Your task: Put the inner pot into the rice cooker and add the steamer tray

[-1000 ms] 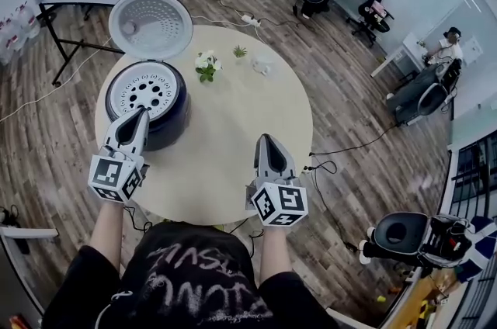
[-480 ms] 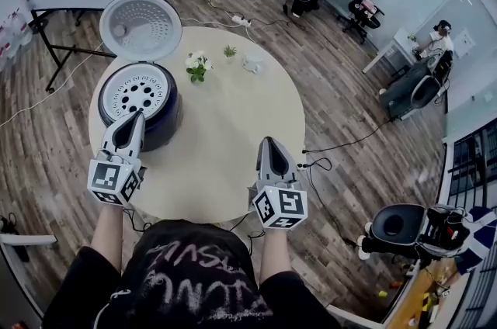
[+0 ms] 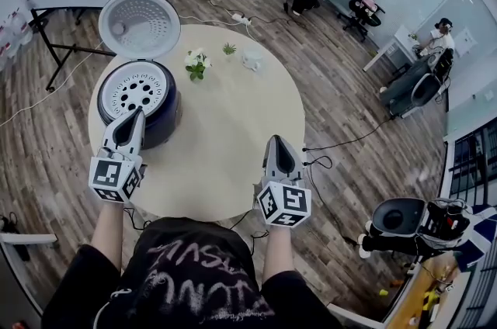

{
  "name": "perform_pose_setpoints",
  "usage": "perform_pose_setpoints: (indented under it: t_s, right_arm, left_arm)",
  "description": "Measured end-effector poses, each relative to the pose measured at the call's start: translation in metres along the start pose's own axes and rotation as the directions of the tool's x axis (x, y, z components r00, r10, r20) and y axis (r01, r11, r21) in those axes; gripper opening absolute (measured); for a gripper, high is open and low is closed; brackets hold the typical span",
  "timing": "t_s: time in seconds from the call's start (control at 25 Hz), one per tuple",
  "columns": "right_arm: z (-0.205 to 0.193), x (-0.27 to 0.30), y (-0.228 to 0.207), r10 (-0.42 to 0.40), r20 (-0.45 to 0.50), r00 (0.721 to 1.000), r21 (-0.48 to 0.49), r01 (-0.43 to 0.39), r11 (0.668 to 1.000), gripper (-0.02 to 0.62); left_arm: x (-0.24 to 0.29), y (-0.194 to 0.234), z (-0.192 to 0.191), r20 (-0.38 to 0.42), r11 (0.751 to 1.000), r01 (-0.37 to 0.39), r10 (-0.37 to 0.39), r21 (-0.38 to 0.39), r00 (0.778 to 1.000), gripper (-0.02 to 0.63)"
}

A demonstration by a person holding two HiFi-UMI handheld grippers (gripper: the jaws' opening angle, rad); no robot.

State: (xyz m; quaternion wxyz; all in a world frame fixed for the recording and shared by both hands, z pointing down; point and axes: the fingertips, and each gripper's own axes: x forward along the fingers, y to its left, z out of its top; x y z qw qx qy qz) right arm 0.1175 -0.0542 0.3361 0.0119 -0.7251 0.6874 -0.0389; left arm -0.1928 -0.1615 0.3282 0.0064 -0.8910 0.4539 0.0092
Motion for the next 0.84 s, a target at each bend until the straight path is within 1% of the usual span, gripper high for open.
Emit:
perform_pose_setpoints:
  t_s: [0.08, 0.24, 0.68, 0.84]
  right_arm:
    - [0.001, 0.001, -0.002, 0.001, 0.007, 1.0, 0.007, -0.001, 1.0, 0.002]
    - [0.004, 0.003, -0.003, -0.001, 0.012, 1.0, -0.008, 0.001, 1.0, 0.002]
    - [0.007, 0.009, -0.01, -0.004, -0.002, 1.0, -0.004, 0.004, 1.0, 0.002]
    - [0.007, 0.013, -0.012, -0.01, -0.013, 1.0, -0.006, 0.01, 1.0, 0.002]
  left_arm:
    - [0.001, 0.002, -0.001, -0.005, 1.0, -0.01, 0.01, -0.004, 1.0, 0.011]
    - [0.004, 0.005, -0.001, -0.01, 1.0, -0.02, 0.02, -0.008, 1.0, 0.011]
    - [0.003, 0.016, 0.002, -0.014, 0.999, -0.042, 0.042, -0.011, 0.999, 0.011]
    - [0.004, 0.02, 0.003, -0.016, 0.998, -0.054, 0.054, -0.026, 0.998, 0.011]
